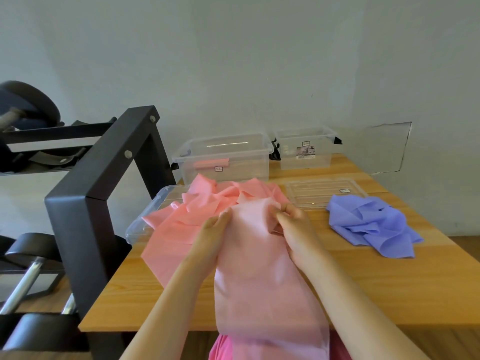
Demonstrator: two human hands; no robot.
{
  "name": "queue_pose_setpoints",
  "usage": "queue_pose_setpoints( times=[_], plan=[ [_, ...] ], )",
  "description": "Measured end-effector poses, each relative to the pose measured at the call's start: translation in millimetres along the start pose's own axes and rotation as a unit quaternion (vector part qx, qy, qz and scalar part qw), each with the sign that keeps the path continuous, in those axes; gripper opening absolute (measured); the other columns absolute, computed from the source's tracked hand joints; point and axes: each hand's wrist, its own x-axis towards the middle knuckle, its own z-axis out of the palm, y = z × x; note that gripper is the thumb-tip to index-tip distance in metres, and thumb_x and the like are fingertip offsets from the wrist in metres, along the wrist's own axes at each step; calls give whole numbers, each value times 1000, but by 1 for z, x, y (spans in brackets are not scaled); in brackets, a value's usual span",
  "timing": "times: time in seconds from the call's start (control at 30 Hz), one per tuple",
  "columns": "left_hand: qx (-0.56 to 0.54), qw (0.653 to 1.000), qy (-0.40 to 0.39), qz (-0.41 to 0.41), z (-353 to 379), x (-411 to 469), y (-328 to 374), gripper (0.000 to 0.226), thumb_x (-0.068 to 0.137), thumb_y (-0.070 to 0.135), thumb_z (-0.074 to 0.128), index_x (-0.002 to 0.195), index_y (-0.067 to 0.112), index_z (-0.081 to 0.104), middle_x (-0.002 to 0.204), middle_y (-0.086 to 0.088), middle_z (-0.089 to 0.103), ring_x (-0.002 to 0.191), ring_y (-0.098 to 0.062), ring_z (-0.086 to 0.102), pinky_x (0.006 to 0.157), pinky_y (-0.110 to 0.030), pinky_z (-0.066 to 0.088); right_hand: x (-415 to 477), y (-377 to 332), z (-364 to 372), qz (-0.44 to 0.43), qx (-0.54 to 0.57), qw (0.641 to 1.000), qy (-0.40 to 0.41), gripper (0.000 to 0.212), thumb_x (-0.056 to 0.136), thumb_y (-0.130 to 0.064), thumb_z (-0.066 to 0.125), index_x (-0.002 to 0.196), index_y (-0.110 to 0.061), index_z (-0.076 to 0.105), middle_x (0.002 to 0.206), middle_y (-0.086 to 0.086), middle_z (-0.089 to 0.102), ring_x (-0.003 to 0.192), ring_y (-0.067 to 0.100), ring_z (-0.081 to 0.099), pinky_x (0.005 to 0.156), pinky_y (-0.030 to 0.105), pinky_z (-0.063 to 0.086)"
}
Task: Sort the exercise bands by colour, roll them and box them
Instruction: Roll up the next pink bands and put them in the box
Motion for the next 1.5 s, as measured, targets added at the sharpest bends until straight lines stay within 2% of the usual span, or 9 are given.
queue_pose_setpoints(
  times=[0.13, 0.4, 0.57, 0.83, 1.0, 1.17, 1.23, 1.33, 1.5],
  plan=[
    [-86, 995, -19, -42, -6, 0, 0, 36, 101, 36, 47, 110, 10, 70, 110, -15, 72, 91, -23, 70, 82, -37, 54, -5, -8, -3, 5, 58, 998, -6, 16, 75, -32, 70, 76, -19, 60, 83, 13, 51, 77, 27, 46, 64, 34, 35],
    [-250, 949, -151, -118, -2, 0, 0, 61, 93, 62, 38, 115, 19, 73, 123, -15, 67, 108, -32, 66, 96, -47, 46, -10, -11, -13, 6, 148, 984, -96, 11, 88, -15, 59, 92, -13, 69, 88, 8, 68, 87, 24, 62, 80, 34, 45],
    [-265, 951, -128, -89, 6, 15, 3, 52, 94, 56, 40, 97, 23, 79, 105, -9, 72, 95, -28, 68, 105, -49, 38, -15, -15, -16, 35, 120, 984, -124, 52, 74, -38, 71, 118, -11, 67, 105, 10, 72, 93, 22, 69, 79, 31, 53],
    [-250, 955, -139, -75, 13, 21, 24, 32, 84, 34, 60, 98, 9, 75, 95, -12, 73, 84, -25, 72, 79, -39, 54, -14, -13, -20, 111, 147, 974, -131, 46, 86, -48, 59, 118, -17, 68, 105, 7, 74, 93, 19, 72, 79, 32, 55],
    [-214, 950, -206, -94, 2, 13, 15, 25, 74, 18, 65, 91, 6, 78, 91, -13, 73, 81, -25, 71, 73, -32, 58, -6, -9, -12, 106, 183, 970, -120, 65, 82, -61, 58, 130, -18, 62, 128, 16, 63, 122, 31, 58, 107, 45, 41],
    [-186, 943, -249, -117, -19, 4, -3, 62, 44, 25, 89, 99, 1, 74, 94, -16, 72, 84, -28, 70, 76, -34, 57, 0, -18, -3, 87, 213, 965, -128, 59, 81, -39, 67, 134, -17, 57, 132, 17, 60, 121, 33, 58, 100, 46, 45],
    [-179, 939, -268, -120, -21, 2, -3, 66, 55, 42, 89, 106, 3, 73, 102, -16, 71, 91, -29, 69, 80, -35, 56, -1, -21, -2, 69, 200, 969, -126, 47, 85, -28, 66, 131, -17, 59, 124, 15, 64, 111, 30, 62, 92, 43, 49],
    [-164, 943, -259, -127, -16, 4, 3, 74, 84, 67, 49, 121, 6, 68, 123, -19, 65, 113, -34, 63, 92, -42, 52, -7, -25, -1, 40, 137, 979, -148, 15, 88, -20, 63, 100, -13, 71, 87, 1, 73, 86, 19, 67, 82, 36, 49],
    [-201, 952, -216, -80, 4, 15, 24, 69, 94, 63, 27, 100, 17, 78, 108, -12, 72, 102, -26, 68, 90, -39, 52, -16, -18, -2, 13, 15, 984, -175, 28, 74, -24, 76, 65, -9, 54, 76, 12, 52, 70, 21, 52, 65, 28, 41]
  ],
)
